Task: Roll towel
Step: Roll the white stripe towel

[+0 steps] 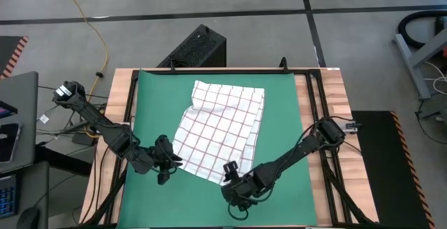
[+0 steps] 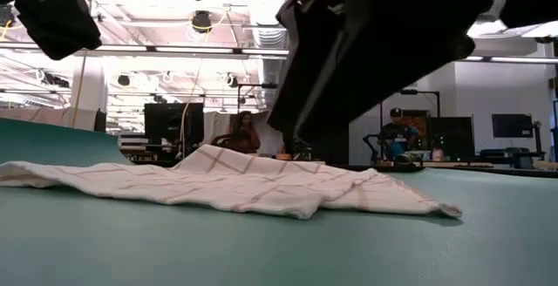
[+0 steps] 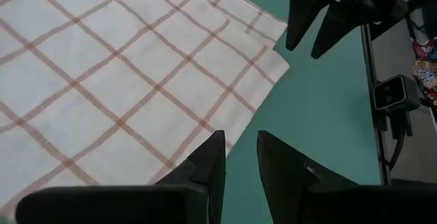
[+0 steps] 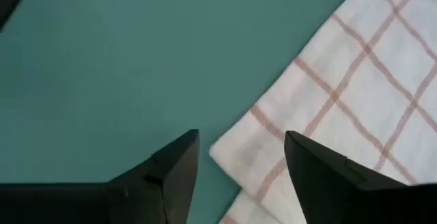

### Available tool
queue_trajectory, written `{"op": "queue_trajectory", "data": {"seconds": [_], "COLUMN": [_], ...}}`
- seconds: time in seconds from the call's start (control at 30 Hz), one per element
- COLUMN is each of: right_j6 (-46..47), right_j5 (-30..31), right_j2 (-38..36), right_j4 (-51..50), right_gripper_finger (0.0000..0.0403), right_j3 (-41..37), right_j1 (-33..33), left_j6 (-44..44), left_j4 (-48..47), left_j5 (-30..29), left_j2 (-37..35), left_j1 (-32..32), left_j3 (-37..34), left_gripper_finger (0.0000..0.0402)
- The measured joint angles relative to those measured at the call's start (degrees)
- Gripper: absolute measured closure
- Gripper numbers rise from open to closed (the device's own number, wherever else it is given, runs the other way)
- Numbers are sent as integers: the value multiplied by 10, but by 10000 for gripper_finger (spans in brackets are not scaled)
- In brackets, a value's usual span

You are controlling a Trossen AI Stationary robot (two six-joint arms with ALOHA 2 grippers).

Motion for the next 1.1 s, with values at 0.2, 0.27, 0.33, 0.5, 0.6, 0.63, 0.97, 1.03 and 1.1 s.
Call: {"op": "queue_trajectory", "data": {"seconds": [0.2, 0.27, 0.33, 0.5, 0.6, 0.63, 0.97, 1.03, 1.1], "right_j6": [-15, -18, -20, 7, 39, 47, 59, 59, 59], "right_j5": [-9, -16, -14, 17, 14, 14, 19, 36, 54], "right_j2": [31, 38, 42, 48, 48, 48, 49, 49, 49], "right_j4": [-1, 17, 10, -7, -20, -25, -47, -67, -89], "right_gripper_finger": [179, 182, 184, 201, 233, 246, 388, 383, 385], "right_j3": [-1, 0, 0, 0, 0, 0, 34, 58, 82], "right_j1": [-3, -3, -4, -13, -22, -24, -26, -26, -26], "left_j6": [-2, -4, -6, -10, -13, -14, -21, -17, -15], "left_j4": [-3, -5, -6, -9, -10, -10, -11, -12, -12], "left_j5": [-3, -2, -1, -5, -6, -6, 3, 7, 9], "left_j2": [1, 1, 1, 1, 1, 1, 1, 6, 14], "left_j1": [-6, -6, -7, -7, -7, -7, -10, -17, -30], "left_j3": [0, 0, 0, 0, 0, 0, 0, 0, 0], "left_gripper_finger": [329, 329, 329, 329, 329, 329, 329, 329, 333]}}
